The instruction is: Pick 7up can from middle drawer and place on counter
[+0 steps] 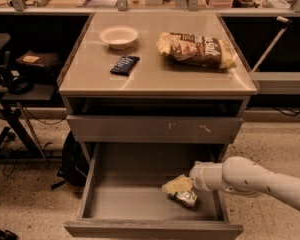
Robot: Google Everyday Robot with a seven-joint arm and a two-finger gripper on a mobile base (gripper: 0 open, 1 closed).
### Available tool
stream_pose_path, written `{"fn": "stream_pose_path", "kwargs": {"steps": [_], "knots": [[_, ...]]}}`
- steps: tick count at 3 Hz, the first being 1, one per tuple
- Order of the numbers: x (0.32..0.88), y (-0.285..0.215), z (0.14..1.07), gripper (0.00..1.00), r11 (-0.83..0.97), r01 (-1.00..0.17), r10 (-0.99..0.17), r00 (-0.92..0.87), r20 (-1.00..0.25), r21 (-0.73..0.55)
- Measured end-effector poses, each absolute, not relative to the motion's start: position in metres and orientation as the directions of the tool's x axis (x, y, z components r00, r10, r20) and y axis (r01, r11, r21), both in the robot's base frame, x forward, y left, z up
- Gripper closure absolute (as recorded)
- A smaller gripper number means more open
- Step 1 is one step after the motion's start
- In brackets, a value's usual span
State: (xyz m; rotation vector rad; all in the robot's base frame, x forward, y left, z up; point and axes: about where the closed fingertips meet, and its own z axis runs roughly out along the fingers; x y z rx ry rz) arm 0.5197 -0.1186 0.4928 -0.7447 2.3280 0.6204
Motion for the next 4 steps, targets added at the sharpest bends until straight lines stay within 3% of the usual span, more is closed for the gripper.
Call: {"fn": "stream_pose_path", "kwargs": {"steps": [4], "knots": [[0.537, -0.116, 0.435, 0.00, 0.774, -0.620, -0.388, -0.628, -0.675, 0.132]]}}
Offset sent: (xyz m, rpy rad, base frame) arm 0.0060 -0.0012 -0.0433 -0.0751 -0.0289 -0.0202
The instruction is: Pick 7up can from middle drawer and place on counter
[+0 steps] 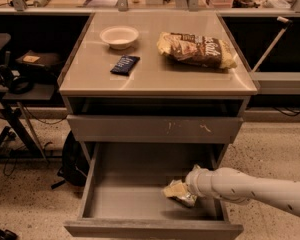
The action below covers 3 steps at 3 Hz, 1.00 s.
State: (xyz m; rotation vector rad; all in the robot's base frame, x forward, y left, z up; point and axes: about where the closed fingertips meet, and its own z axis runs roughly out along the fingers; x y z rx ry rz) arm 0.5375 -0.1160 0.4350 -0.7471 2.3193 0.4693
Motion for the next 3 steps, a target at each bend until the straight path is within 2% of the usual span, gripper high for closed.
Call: {"fn": "stream_pose_path", "kwargs": {"steps": [2, 3], "knots": [[0.525, -0.112, 0.416, 0.00, 0.755, -0.645, -0.434, -0.630, -0.645, 0.122], [0.500, -0.114, 0.368, 0.00, 0.759, -0.637, -0.459, -0.671, -0.582, 0.135]]}}
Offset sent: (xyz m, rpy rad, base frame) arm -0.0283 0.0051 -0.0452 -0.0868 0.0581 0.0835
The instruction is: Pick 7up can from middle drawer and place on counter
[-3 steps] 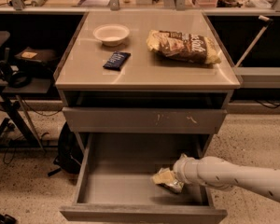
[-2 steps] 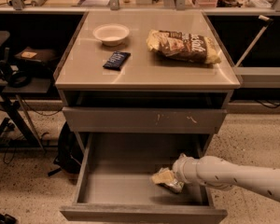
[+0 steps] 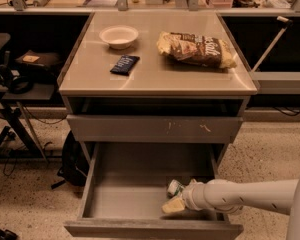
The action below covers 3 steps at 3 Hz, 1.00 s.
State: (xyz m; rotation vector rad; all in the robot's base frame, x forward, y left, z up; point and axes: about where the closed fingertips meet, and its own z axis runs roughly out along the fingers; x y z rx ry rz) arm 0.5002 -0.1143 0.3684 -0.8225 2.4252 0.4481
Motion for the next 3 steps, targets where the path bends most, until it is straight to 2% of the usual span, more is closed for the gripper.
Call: {"fn": "stream_pose_path", "kwargs": {"steps": [1, 2, 3], "knots": [[0.5001, -0.1144, 0.3682, 0.00, 0.759, -0.637, -0.459, -0.671, -0.582, 0.135], [0.5001, -0.1144, 0.3681, 0.18, 0.759, -0.637, -0.459, -0.671, -0.582, 0.135], [0.5001, -0.1143, 0.3681, 0.42, 0.759, -0.637, -0.459, -0.671, -0.582, 0.135]]}}
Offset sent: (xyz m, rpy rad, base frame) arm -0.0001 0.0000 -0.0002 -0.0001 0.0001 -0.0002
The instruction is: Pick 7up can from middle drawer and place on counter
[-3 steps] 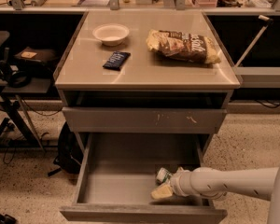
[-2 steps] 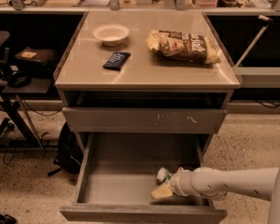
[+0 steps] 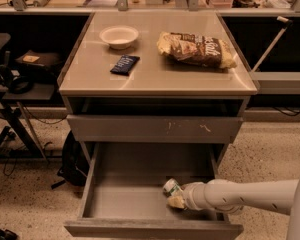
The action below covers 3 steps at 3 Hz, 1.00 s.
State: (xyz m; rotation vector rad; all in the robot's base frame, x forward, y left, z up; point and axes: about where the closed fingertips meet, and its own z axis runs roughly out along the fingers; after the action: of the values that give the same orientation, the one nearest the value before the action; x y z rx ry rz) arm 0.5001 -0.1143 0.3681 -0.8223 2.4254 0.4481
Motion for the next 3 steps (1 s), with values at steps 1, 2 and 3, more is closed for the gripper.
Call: {"fn": "stream_pose_path", "kwargs": {"steps": [1, 2, 3], "knots": [[0.500, -0.114, 0.368, 0.65, 0.759, -0.637, -0.459, -0.671, -0.582, 0.135], [0.504, -0.125, 0.390, 0.88, 0.758, -0.637, -0.449, -0.663, -0.599, 0.137], [0.537, -0.153, 0.458, 1.00, 0.757, -0.645, -0.420, -0.605, -0.676, 0.107]]}}
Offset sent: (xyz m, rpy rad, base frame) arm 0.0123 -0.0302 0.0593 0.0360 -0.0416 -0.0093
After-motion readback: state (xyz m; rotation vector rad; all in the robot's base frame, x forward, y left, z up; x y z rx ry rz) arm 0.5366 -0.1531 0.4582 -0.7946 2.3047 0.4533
